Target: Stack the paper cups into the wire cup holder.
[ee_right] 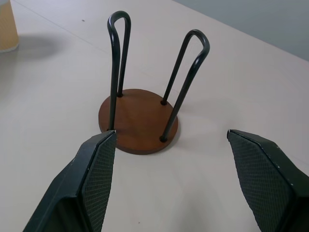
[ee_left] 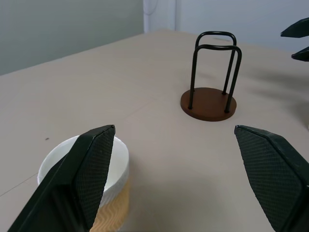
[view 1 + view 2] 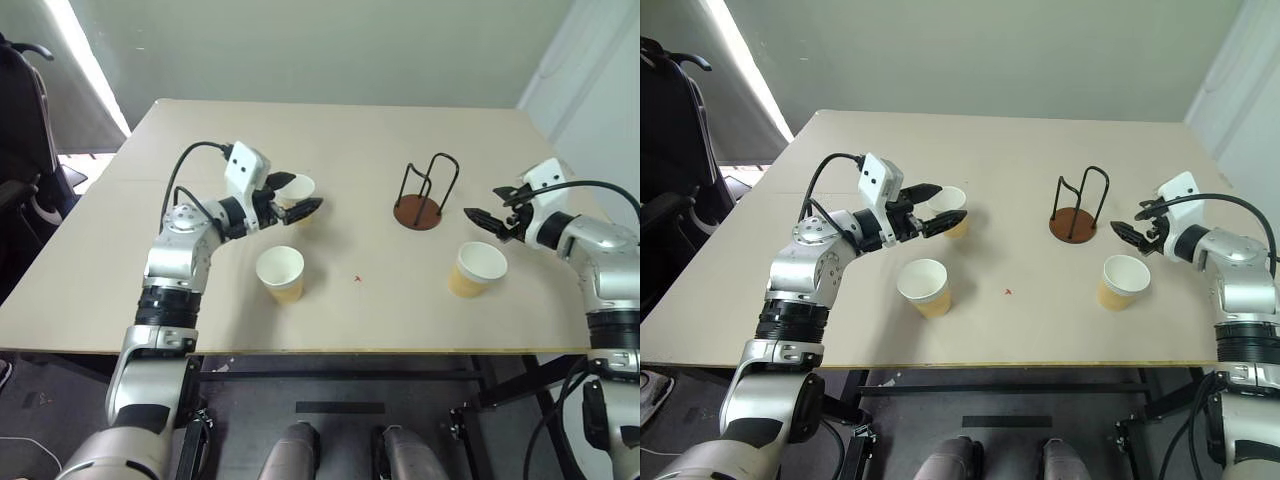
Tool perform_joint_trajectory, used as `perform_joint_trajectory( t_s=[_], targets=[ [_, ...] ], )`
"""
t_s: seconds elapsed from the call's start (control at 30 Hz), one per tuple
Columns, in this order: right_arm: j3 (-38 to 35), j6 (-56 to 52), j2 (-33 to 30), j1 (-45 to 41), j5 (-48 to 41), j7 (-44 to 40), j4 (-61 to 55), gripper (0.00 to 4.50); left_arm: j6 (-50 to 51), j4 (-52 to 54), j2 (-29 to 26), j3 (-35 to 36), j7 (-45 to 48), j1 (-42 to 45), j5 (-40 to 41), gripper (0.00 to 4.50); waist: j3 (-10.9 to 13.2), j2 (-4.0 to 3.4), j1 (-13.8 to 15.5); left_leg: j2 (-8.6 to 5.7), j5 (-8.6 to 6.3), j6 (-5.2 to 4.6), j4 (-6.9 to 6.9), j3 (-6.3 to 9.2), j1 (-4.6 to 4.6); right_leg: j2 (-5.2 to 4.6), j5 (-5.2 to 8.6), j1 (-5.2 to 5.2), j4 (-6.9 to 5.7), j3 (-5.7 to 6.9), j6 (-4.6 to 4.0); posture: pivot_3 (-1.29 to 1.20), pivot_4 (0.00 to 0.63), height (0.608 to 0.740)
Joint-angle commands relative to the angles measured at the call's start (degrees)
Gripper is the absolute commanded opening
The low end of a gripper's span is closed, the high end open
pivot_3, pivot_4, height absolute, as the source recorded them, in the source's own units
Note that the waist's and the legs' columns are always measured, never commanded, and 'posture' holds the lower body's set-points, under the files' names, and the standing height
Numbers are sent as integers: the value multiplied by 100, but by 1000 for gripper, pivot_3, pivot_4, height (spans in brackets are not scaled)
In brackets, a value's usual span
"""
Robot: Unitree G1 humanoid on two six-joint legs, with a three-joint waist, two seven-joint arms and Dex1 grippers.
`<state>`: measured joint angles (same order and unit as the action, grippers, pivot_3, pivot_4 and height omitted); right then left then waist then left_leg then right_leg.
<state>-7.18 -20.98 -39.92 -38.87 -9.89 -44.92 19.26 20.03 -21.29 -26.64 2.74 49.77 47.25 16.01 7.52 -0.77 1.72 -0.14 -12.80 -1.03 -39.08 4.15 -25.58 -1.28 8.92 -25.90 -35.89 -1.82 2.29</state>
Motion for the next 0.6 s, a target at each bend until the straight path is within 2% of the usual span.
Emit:
perform_joint_trajectory(
  t_s=[0.03, 0.37, 0.6],
  targets=[
    [-20, 13, 42, -174, -76, 60, -205, 3698, -106, 96, 9, 4, 74, 189, 53, 4246, 0, 0, 0, 0, 0, 0, 0, 0, 0, 0, 0, 0, 0, 0, 0, 0, 150, 740],
    [68, -51, 479, -337, -186, 147, -241, 3698, -88, 86, -81, -3, 231, 206, 21, 4246, 0, 0, -3, 0, 1, -1, 1, 0, 2, 1, 0, 0, -1, 0, 0, 0, 150, 740],
    [110, 146, 548, -539, -52, 328, -15, 3698, -37, 198, -138, -24, 254, 169, 16, 4246, 0, 0, -2, 0, 1, -1, 0, 1, 1, 0, 0, 0, 0, 0, 0, 0, 150, 740]
  ],
)
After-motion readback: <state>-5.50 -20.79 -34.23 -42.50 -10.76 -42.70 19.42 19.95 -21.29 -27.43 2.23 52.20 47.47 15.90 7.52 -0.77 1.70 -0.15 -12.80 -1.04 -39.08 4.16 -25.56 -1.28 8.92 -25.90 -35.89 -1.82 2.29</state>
